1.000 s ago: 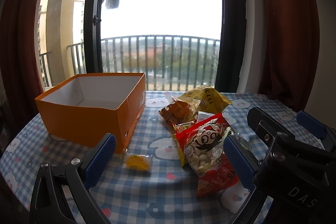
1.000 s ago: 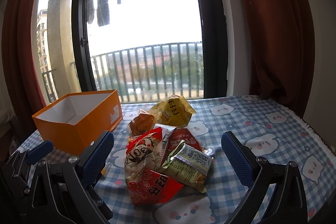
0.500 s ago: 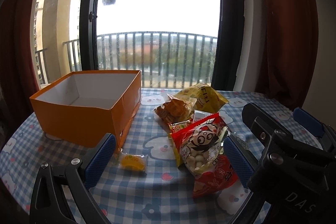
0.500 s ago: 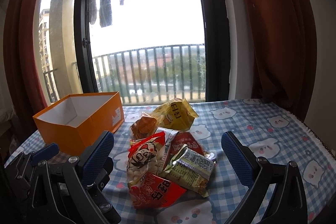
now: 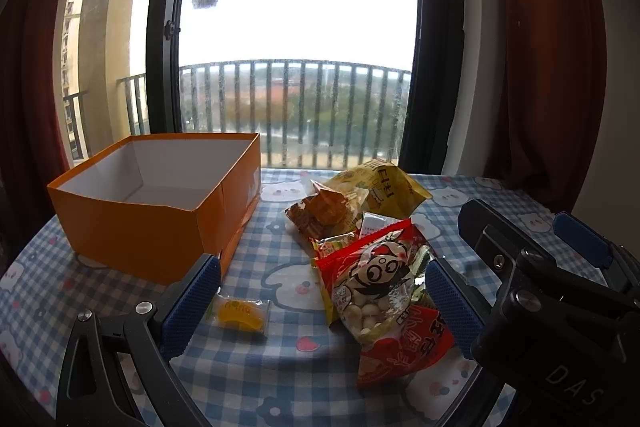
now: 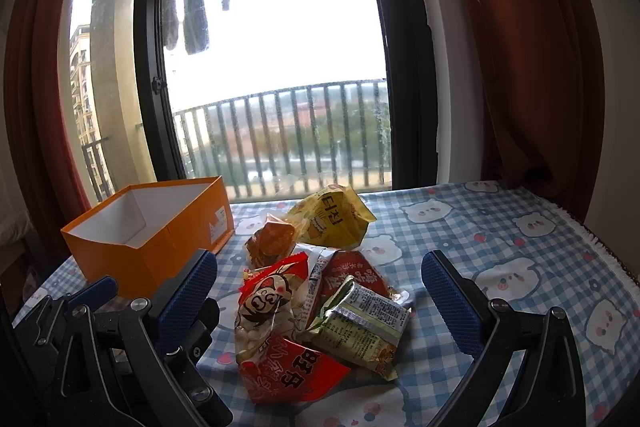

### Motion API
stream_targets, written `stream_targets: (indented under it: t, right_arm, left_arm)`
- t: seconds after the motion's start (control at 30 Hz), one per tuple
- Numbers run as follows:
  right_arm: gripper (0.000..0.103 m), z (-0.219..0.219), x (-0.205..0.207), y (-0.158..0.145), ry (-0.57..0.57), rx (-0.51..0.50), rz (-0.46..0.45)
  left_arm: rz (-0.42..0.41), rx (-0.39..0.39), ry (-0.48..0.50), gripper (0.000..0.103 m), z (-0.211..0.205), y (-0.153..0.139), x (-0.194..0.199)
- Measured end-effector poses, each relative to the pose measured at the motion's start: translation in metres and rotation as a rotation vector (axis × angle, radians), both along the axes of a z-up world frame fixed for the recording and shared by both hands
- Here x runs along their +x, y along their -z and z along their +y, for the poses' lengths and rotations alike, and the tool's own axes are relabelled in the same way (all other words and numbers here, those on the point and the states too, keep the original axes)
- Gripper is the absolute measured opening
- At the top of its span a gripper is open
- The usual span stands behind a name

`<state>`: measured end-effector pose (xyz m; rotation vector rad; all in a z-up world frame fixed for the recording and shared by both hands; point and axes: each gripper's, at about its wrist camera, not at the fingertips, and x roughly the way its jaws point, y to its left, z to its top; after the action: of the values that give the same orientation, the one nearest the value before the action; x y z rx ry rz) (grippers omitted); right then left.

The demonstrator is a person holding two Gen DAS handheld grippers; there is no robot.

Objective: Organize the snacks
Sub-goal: 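Move both tools toward the pile of snack packets, then grasp the red panda bag with left tool while right tool grasps green-white packets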

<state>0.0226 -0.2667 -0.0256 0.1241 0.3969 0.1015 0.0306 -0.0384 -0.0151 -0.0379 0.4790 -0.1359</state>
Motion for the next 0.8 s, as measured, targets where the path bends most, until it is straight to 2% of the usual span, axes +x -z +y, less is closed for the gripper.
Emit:
stream_targets:
  t: [0.13, 0.37, 0.57, 0.8]
  right_arm:
    - [0.103, -0.001, 0.002, 0.001, 0.003, -0.011, -0.006]
    - [0.103, -0.005, 0.003, -0.001, -0.008, 0.008, -0.027]
    - [0.103, -0.011, 0.006, 0.007, 0.009, -0.003, -0.021]
    - [0.103, -0.02, 0.016, 0.029, 0.015, -0.004, 0.039]
  left_arm:
    - [-0.038, 0.032, -0.02, 0.102, -0.003, -0.003, -0.001]
    - [-0.057, 0.019, -0.012, 0.102, -0.006, -0.004, -0.001]
    - [-0.015, 0.035, -0.007, 0.102, -0.018, 0.008, 0.007]
    - [0.05, 0.052, 0.038, 0.102, -0.037, 0.029, 0.02]
